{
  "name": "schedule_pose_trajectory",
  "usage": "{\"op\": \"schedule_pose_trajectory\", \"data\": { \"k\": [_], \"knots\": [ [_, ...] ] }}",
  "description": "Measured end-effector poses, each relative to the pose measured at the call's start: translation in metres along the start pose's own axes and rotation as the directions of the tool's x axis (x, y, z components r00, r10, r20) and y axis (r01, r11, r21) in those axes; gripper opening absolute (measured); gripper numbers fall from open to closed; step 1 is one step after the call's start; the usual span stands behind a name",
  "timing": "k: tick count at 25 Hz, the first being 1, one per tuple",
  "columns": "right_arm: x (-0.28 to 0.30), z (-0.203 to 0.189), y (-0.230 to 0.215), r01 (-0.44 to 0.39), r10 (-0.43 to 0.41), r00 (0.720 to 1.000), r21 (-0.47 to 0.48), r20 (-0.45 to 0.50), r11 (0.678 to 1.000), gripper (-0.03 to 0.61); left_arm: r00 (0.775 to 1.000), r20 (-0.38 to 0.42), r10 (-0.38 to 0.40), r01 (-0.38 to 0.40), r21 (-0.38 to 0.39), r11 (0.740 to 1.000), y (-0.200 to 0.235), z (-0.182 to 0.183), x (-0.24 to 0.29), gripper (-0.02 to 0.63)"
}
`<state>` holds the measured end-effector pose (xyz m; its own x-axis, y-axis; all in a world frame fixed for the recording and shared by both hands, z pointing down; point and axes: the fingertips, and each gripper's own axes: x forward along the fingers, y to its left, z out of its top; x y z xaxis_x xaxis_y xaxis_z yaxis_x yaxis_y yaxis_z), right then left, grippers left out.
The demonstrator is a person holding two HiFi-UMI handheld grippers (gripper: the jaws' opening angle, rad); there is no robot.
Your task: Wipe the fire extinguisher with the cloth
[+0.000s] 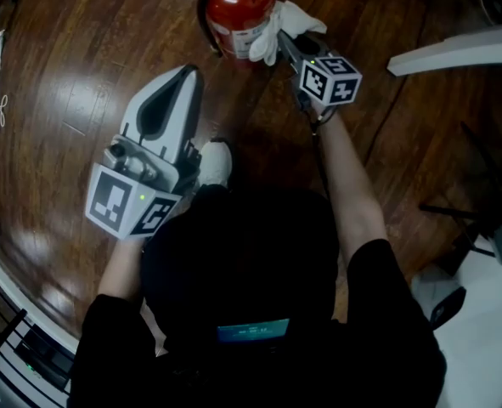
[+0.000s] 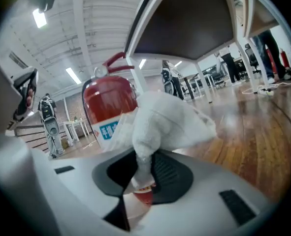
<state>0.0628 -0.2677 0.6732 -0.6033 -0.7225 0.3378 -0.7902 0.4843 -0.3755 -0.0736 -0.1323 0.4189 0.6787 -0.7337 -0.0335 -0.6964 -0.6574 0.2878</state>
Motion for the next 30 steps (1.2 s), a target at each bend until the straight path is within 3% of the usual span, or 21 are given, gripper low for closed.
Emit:
{"op": "schedule_pose_trajectory", "data": {
  "k": [6, 15, 17, 20, 24, 27, 30],
  "knots": [
    [0.016, -0.045, -0.016, 0.015, -0.016, 0.993, -0.007, -0.114, 1.0, 0.092, 1.0, -0.003, -0.005, 0.005, 0.009, 1.0, -0.005, -0.001, 0.003, -0.002],
    [0.011, -0.038, -0.015, 0.021, -0.029, 0.991, -0.06, -0.133, 0.998, 0.092, 1.0, -0.01, -0.002, 0.002, 0.028, 1.0, -0.012, 0.001, 0.003, -0.002],
    [0.002, -0.014, -0.015, 0.022, -0.027, 0.996, -0.07, -0.079, 0.997, 0.092, 1.0, -0.012, 0.002, -0.001, 0.032, 1.0, -0.013, 0.0, 0.002, -0.002],
    [-0.023, 0.054, -0.001, -0.008, 0.013, 0.997, -0.061, 0.08, 0.998, 0.093, 1.0, -0.009, 0.007, -0.007, 0.036, 0.999, -0.014, 0.001, 0.0, -0.002],
    [-0.066, 0.162, 0.047, -0.075, 0.084, 0.957, -0.043, 0.278, 0.996, 0.095, 1.0, -0.002, 0.011, -0.011, 0.043, 0.999, -0.019, 0.004, -0.002, -0.002],
    [-0.077, 0.207, 0.087, -0.13, 0.14, 0.941, -0.053, 0.309, 0.99, 0.094, 1.0, 0.001, 0.009, -0.009, 0.048, 0.999, -0.021, 0.004, 0.0, -0.002],
    [-0.074, 0.221, 0.122, -0.185, 0.206, 0.934, -0.1, 0.29, 0.978, 0.095, 1.0, -0.005, 0.006, -0.006, 0.055, 0.998, -0.021, 0.004, 0.001, -0.002]
  ]
}}
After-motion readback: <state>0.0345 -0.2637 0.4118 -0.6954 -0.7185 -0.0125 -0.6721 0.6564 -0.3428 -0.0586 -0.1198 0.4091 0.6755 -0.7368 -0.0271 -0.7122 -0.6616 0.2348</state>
